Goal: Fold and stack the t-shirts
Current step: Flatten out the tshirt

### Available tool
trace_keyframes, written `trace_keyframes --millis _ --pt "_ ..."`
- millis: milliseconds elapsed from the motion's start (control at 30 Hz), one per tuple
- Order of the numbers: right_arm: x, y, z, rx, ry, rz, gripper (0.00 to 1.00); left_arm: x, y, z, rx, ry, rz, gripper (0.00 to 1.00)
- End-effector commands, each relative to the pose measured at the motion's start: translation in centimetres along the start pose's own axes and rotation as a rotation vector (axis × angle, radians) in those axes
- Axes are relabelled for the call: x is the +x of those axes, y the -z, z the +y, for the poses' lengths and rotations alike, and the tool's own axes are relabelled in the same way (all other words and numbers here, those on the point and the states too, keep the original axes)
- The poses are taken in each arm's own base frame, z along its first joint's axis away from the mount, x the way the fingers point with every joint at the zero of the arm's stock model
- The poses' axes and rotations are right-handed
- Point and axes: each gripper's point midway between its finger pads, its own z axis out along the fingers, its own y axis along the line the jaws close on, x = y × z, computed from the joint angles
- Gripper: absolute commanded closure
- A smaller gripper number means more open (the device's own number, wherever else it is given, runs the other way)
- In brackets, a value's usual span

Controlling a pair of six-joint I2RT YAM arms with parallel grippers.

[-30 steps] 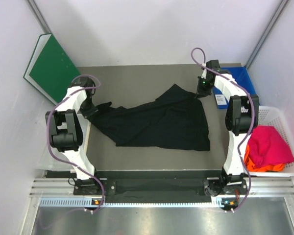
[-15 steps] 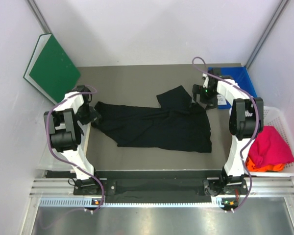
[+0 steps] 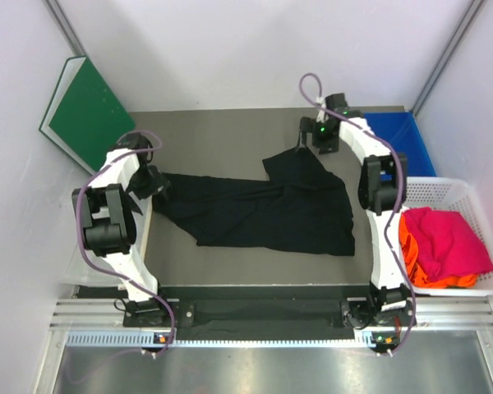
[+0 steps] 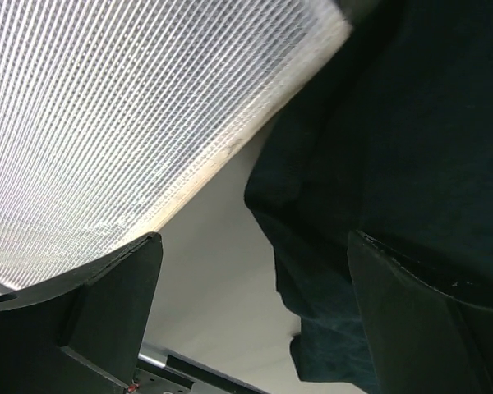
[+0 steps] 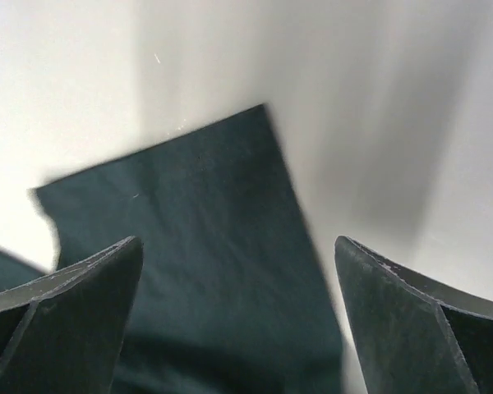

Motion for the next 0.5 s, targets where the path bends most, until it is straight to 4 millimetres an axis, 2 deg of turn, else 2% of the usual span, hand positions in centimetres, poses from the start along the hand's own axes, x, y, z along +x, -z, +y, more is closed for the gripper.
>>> trace_keyframes --millis 0,200,233,333,367,467 --pt "1.3 -3.6 1.7 0.002 0.051 0.044 0.00 -2.1 3.1 -1.2 0.088 -0.010 -0.102 0.01" --pt "3.5 -5.7 1.5 0.051 0.057 0.094 0.01 -3.1 4.2 -1.6 0.119 -0.021 -0.155 0.01" --pt "3.9 -6.1 1.8 0.053 0.055 0.103 0.06 -3.5 4.3 -2.0 0.135 -0.024 -0.168 0.01" --pt "5.4 -7.0 2.3 0.052 0.063 0.141 0.32 -4.3 4.1 -2.6 0.144 -0.034 -0.182 0.01" --pt "5.9 -7.3 2.2 0.057 0.064 0.156 0.52 -4.4 3.5 -2.9 0.142 -0.042 -0.172 0.01" --pt "6.7 -7.1 1.9 0.085 0.071 0.178 0.86 -5.5 3.2 -4.6 0.188 -0.075 -0.190 0.01"
